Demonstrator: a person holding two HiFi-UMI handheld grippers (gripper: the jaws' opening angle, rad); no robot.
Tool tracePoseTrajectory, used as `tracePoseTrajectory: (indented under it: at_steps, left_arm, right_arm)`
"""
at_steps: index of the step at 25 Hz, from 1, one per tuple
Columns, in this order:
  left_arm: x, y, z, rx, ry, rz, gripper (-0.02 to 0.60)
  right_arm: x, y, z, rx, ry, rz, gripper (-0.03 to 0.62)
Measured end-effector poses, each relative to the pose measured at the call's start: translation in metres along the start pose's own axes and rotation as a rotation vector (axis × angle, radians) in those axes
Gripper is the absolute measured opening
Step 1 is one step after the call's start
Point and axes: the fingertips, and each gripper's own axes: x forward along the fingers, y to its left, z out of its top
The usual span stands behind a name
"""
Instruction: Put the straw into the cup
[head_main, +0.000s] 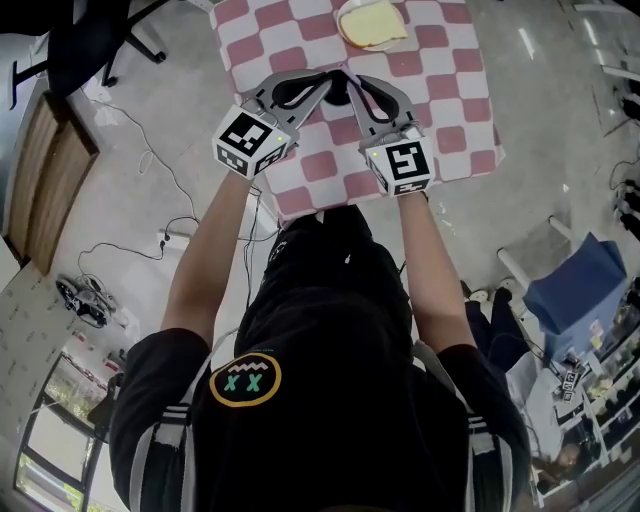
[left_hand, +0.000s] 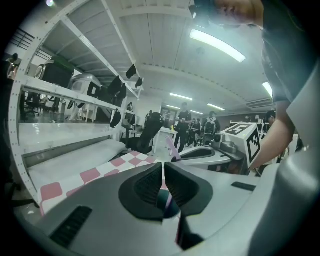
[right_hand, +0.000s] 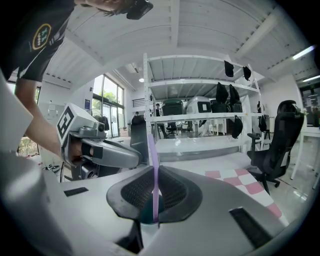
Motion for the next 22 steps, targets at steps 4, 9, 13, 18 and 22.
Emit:
tracePoseTrajectory:
  at_steps: [4, 9, 13, 18, 22]
  left_arm:
    - [0.004, 0.002, -0.006, -0.005, 0.013, 0.001, 0.032]
    - [0.006, 0.005, -0.015, -0.013, 0.025, 0.006, 0.032]
    - [0.009, 0.007, -0.020, -0.010, 0.036, 0.009, 0.032]
    - [0.012, 0.008, -0.024, -0.013, 0.045, 0.011, 0.032]
    - [0.012, 0.007, -0.026, -0.014, 0.048, 0.011, 0.032]
  right_arm:
    - [0.003, -0.002, -0.009, 0.011, 0.013, -0.002, 0.048]
    - [0.008, -0.002, -0.017, 0.014, 0.025, 0.004, 0.048]
    - [0.011, -0.002, -0.025, 0.009, 0.044, 0.008, 0.048]
    - [0.014, -0.002, -0.022, 0.019, 0.034, 0.012, 0.048]
    - [0.015, -0.001, -0.021, 0.017, 0.033, 0.012, 0.048]
